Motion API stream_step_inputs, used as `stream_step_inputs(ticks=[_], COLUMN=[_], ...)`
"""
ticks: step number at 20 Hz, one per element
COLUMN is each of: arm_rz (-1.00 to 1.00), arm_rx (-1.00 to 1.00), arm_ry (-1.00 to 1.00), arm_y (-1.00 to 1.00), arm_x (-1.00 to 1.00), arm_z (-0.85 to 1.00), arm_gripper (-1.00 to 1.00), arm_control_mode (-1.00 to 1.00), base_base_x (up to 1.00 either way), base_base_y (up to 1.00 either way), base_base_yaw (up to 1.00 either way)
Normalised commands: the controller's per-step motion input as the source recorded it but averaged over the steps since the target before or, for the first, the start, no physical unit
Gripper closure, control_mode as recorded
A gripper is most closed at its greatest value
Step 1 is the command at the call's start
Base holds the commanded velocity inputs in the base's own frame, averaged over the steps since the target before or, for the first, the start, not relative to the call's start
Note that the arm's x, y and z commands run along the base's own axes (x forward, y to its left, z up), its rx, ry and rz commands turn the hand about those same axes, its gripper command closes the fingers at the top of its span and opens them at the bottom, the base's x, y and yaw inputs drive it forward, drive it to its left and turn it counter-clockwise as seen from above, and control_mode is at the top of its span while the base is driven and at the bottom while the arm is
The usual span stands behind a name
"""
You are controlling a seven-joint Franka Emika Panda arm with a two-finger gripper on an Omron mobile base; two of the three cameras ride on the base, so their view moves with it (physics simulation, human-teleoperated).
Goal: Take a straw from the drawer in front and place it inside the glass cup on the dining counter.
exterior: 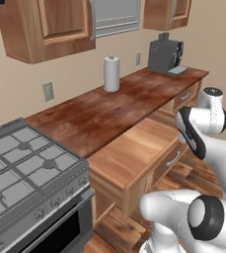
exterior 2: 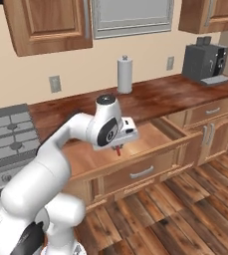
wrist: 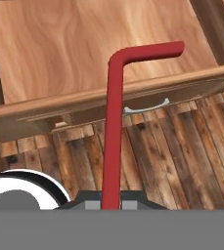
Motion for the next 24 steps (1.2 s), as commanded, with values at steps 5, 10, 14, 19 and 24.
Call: stream_step_inputs(ticks=[5, 10, 14, 19, 24], arm_rz=[0.0, 0.0, 0.0, 0.0, 0.0], arm_rx=[0.0, 0.0, 0.0, 0.0, 0.0], arm_ry=[0.0, 0.0, 0.0, 0.0, 0.0], arm_y=[0.0, 0.0, 0.0, 0.0, 0.0], arm_x=[0.0, 0.0, 0.0, 0.0, 0.0], arm_z=[0.0, 0.0, 0.0, 0.0, 0.0], arm_gripper=[1.0, 1.0, 1.0, 1.0, 1.0], arm_control_mode=[1.0, 1.0, 1.0, 1.0, 1.0], base_base_x=[-0.97, -0.69, -0.58, -0.59, -0.55], base_base_y=[-0.2, -0.31, -0.2, -0.12, -0.07], base_base_yaw=[-0.18, -0.43, -0.53, -0.58, -0.61])
